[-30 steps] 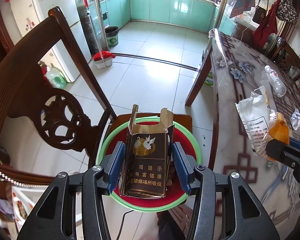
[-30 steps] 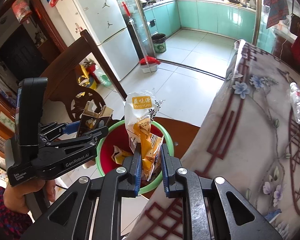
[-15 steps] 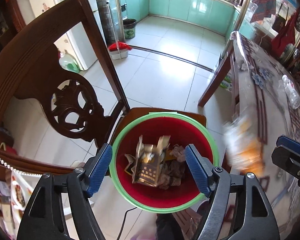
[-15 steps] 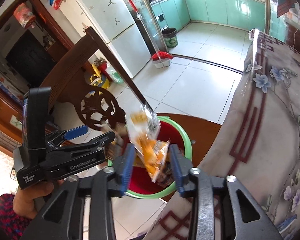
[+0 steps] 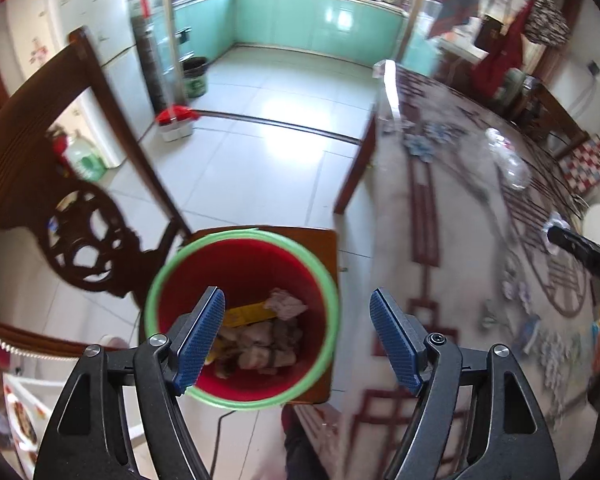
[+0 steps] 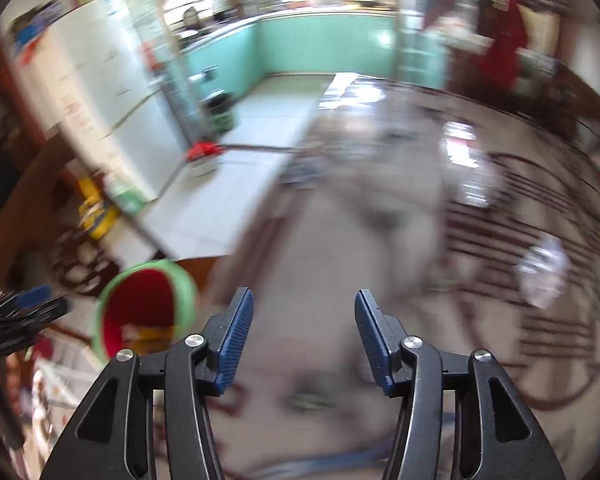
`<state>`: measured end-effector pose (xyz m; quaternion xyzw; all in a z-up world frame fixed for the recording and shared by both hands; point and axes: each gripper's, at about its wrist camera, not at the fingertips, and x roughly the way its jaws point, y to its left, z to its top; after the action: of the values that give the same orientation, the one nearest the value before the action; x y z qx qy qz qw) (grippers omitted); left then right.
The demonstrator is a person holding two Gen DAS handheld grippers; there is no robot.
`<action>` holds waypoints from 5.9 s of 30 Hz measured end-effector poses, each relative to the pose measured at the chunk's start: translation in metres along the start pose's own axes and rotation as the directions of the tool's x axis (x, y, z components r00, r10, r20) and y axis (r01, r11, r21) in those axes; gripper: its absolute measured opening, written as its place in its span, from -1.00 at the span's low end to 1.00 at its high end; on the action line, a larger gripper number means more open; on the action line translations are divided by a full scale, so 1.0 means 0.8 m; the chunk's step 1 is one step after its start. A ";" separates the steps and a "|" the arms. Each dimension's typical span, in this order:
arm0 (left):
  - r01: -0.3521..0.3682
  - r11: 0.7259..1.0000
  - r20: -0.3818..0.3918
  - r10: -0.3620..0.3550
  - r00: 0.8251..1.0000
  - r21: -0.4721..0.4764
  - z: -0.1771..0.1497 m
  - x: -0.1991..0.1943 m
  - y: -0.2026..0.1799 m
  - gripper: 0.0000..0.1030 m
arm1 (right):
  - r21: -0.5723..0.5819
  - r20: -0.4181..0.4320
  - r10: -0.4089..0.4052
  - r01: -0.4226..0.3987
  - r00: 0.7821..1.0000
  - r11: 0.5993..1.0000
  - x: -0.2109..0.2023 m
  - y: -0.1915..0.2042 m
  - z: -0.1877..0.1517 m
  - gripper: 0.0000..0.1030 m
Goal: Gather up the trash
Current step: 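Grasp crumpled foil paper with right tool while left tool grasps the water bottle, then carry the foil paper and water bottle with both tools over the bucket, then open both tools to drop the bottle and foil paper into the bucket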
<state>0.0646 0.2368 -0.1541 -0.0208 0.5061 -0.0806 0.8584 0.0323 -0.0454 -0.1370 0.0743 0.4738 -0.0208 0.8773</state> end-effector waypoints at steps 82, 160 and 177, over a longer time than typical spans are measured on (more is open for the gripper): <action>0.089 0.989 0.120 -0.103 0.987 0.120 0.058 -0.029 -0.154 0.09 | 0.087 0.216 0.129 -0.151 0.968 0.985 -0.100 0.002 0.018 -0.28; -0.127 0.981 -0.004 0.128 0.992 -0.150 0.018 0.014 0.098 0.09 | -0.273 -0.061 0.353 -0.356 0.934 0.894 -0.013 0.301 -0.012 -0.25; -0.158 0.968 -0.154 0.129 0.980 -0.194 -0.007 0.072 0.132 0.09 | -0.249 -0.194 0.354 -0.395 0.915 0.884 0.048 0.319 -0.030 -0.25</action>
<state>0.0994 0.3323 -0.2191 -0.0669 0.5711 0.0333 0.8175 0.0610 0.2119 -0.1540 0.0395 0.5100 0.2226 0.8299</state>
